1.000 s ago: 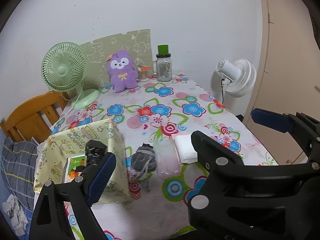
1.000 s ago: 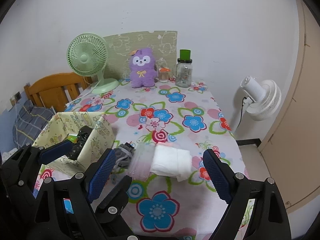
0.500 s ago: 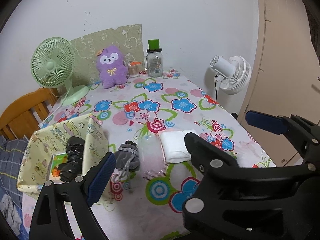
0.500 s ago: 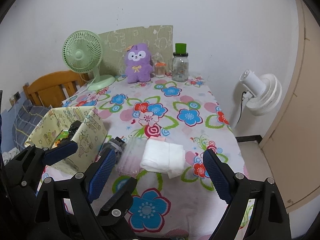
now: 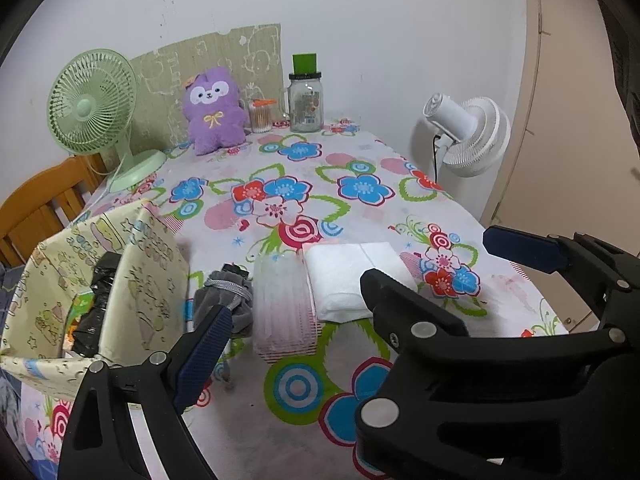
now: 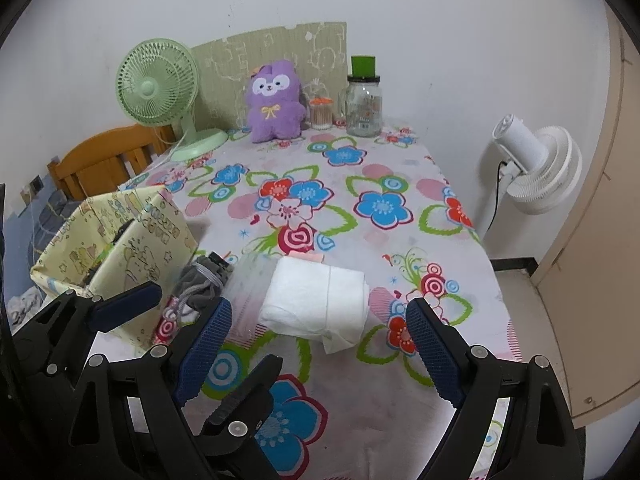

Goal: Organize soft objects
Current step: 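Move both tools toward the clear pack and white folded cloth, then grasp the clear plastic pack with the left tool while the right tool grasps the white cloth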

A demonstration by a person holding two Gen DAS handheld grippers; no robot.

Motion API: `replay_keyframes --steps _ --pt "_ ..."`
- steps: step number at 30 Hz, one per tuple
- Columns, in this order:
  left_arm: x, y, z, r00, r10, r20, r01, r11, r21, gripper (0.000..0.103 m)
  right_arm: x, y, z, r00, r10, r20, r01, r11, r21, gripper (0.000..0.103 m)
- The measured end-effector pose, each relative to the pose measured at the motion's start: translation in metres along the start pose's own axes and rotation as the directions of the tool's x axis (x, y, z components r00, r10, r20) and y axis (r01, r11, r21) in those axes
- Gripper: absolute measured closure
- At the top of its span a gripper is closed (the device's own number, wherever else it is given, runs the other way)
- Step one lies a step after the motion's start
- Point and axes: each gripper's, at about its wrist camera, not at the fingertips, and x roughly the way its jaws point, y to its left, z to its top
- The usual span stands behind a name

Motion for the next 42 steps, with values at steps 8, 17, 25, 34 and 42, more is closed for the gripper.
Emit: replay_keyframes --steps 8,17,25,34,42 --pt "0.018 -0.003 -0.007 1.0 0.009 -0.021 -0.009 1.0 0.014 0.009 0.02 -0.006 -0.006 0.999 -0.017 -0.035 0.016 1.0 -0.007 0.012" --pt "0.042 0.003 -0.01 0.998 0.006 -0.07 -0.006 1.0 0.001 0.01 0.051 -0.007 -0.006 0.995 -0.003 -0.099 0.002 1.0 -0.007 0.013" --pt "0.058 0.012 -0.01 0.995 0.014 -0.103 -0.016 1.0 -0.02 0.01 0.075 -0.004 -0.001 0.99 0.021 -0.142 -0.023 1.0 -0.016 0.015" --pt "0.07 0.016 -0.008 0.991 0.0 -0.133 -0.004 1.0 -0.031 0.015 0.094 -0.002 0.001 0.983 0.056 -0.175 -0.057 0.998 -0.004 0.02" --pt "0.076 0.018 -0.01 0.988 0.006 -0.154 -0.012 0.999 -0.038 0.018 0.1 -0.003 -0.002 0.979 0.084 -0.183 -0.083 0.996 0.01 0.039"
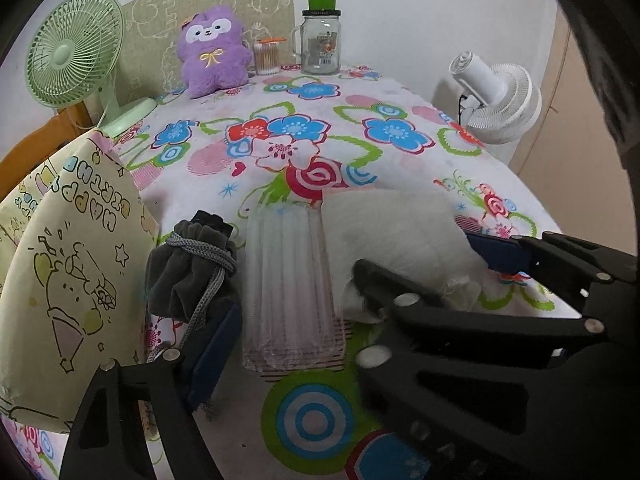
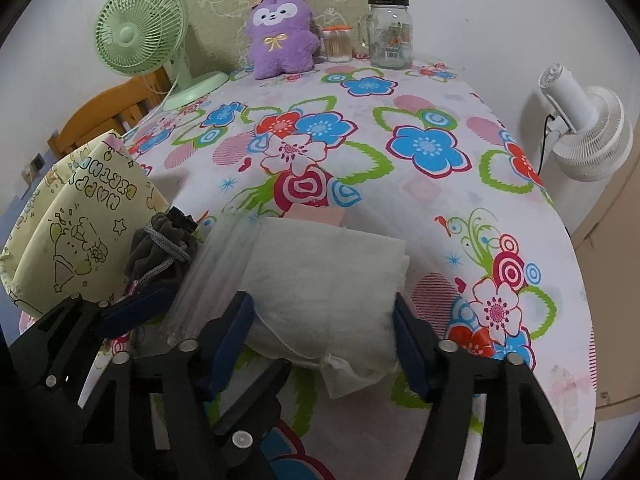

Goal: Organize soft objects
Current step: 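Grasp the clear plastic pack with the left tool while the right tool grasps the white cloth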

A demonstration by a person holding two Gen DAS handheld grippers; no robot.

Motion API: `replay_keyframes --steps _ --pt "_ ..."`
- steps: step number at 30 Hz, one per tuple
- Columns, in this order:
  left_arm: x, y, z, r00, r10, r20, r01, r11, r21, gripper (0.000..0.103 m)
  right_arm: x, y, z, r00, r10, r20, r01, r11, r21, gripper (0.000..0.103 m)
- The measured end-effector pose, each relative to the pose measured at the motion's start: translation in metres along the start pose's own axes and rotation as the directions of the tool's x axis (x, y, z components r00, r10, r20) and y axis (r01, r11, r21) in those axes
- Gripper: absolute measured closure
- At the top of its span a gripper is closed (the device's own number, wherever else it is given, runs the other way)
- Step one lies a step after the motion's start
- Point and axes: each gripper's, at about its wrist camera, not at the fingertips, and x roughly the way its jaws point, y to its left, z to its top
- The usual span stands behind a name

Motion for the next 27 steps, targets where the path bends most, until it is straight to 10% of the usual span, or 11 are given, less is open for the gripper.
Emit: replay_keyframes --steps 11,27 --pt "0.005 0.003 -0.002 0.999 0.005 -0.033 -0.005 1.0 -0.019 0.03 -0.009 -0.003 -0.007 0.999 -0.001 0.039 0.0 1.0 0.017 0.064" --pt "-0.003 0.001 -0.005 0.999 -0.025 -0.025 0.025 1.0 -0.014 0.084 -0.027 -0.013 -0.011 0.996 -0.043 0.077 0.037 0.997 0.072 0.066"
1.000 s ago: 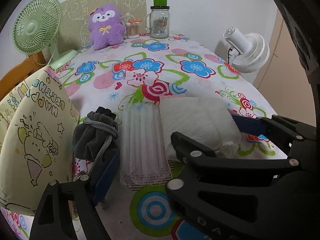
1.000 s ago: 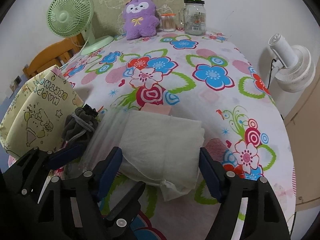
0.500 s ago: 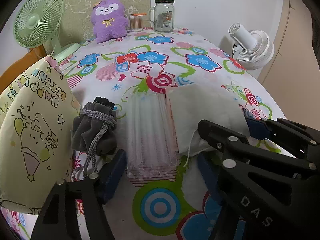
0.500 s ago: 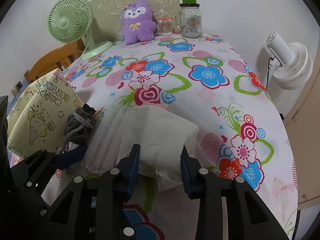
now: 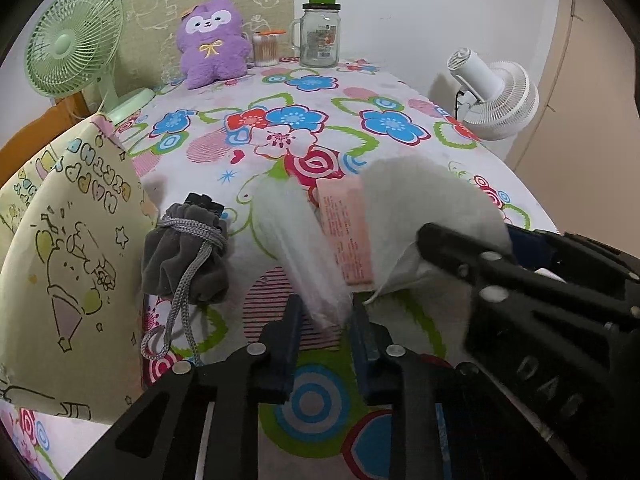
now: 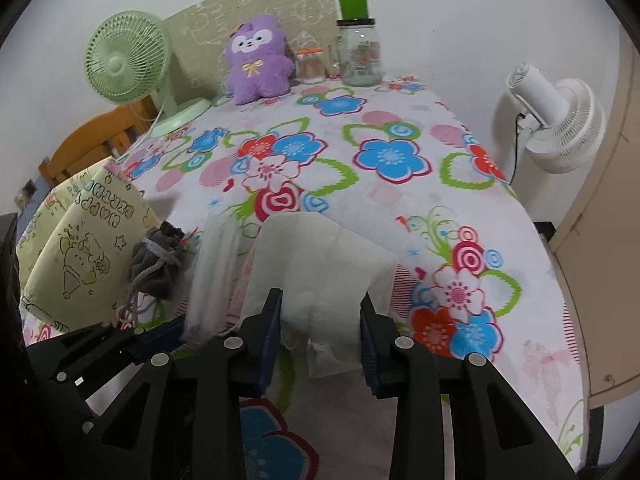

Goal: Organize soft objects
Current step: 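Grasp the clear plastic pack with the left tool while the right tool grasps the white cloth, then lift both held items and carry them over the fabric box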

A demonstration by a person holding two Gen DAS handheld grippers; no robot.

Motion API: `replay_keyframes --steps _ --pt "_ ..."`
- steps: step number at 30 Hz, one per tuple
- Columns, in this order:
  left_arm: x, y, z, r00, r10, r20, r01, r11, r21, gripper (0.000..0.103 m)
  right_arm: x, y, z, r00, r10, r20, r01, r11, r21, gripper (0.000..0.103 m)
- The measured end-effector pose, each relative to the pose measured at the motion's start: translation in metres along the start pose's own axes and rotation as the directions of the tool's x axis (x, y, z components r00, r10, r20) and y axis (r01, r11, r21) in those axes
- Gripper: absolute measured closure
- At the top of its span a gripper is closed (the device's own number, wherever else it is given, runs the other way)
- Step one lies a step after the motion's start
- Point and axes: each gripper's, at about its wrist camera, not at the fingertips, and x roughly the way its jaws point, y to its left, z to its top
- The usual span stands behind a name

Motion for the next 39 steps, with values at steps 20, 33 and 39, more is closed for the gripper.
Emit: replay_keyframes --steps 20,33,39 --pt "-0.032 -0.005 -0.011 0.998 -0.01 0.061 0.01 1.0 0.015 0.088 -0.028 0.013 -0.014 0.999 -0.02 0.027 0.021 1.0 -0.013 0.066" --pt "-0.061 -0.008 -0.018 0.992 0.013 0.125 -0.018 0.999 0.032 0.089 -0.056 0.024 -0.02 0.997 -0.031 0.07 0.033 0.999 -0.033 0.066" --pt "-0.075 -0.007 -0.02 0.988 0.016 0.152 -0.022 0.999 0.037 0.089 -0.07 0.03 -0.02 0.995 -0.031 0.094 0.035 0.999 -0.037 0.066"
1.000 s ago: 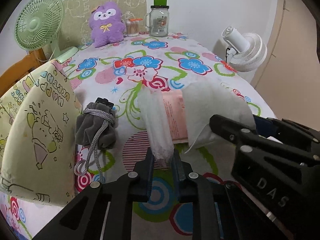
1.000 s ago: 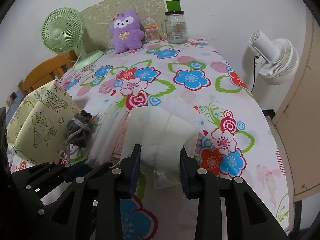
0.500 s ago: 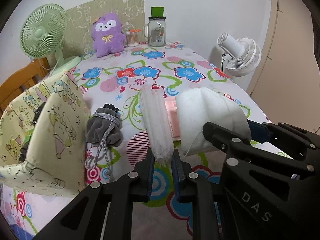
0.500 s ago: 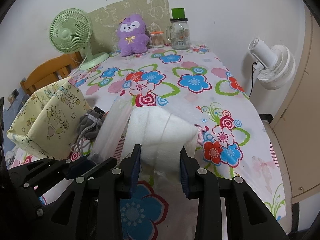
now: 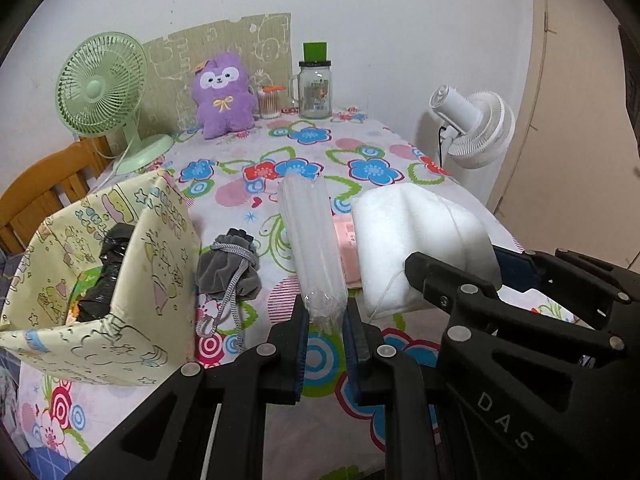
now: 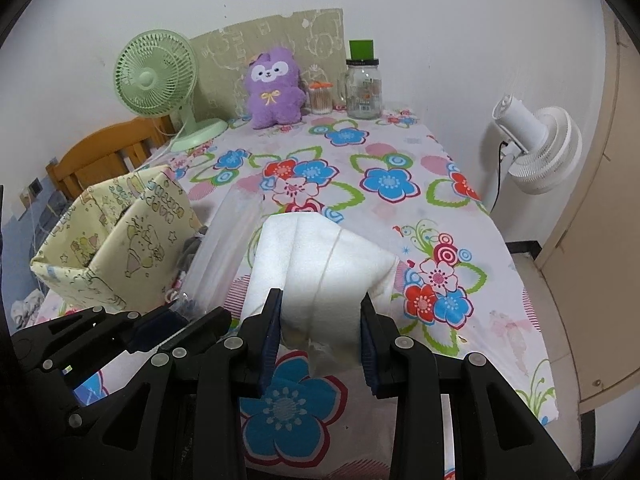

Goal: Organize soft objects
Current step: 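Lift both held items and carry them over the fabric box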

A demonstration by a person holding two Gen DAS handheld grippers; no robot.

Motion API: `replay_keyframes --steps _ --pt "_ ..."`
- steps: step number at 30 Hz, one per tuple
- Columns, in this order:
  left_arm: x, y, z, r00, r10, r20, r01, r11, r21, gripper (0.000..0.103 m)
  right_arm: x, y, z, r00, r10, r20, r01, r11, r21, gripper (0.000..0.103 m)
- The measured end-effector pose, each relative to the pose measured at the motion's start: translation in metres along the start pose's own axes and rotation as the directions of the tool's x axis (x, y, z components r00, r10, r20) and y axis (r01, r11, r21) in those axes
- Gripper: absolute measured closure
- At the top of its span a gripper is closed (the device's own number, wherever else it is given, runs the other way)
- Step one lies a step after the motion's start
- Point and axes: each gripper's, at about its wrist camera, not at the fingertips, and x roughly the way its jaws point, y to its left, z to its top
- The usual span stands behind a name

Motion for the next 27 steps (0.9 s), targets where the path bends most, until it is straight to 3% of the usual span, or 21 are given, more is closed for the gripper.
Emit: replay_keyframes --steps 27 --pt "-0.048 0.011 0.014 0.996 0.016 0.085 -0.017 1.0 0.02 0.089 -0.046 0.031 0.019 0.997 -0.024 0.074 0.027 0.999 -0.043 0.065"
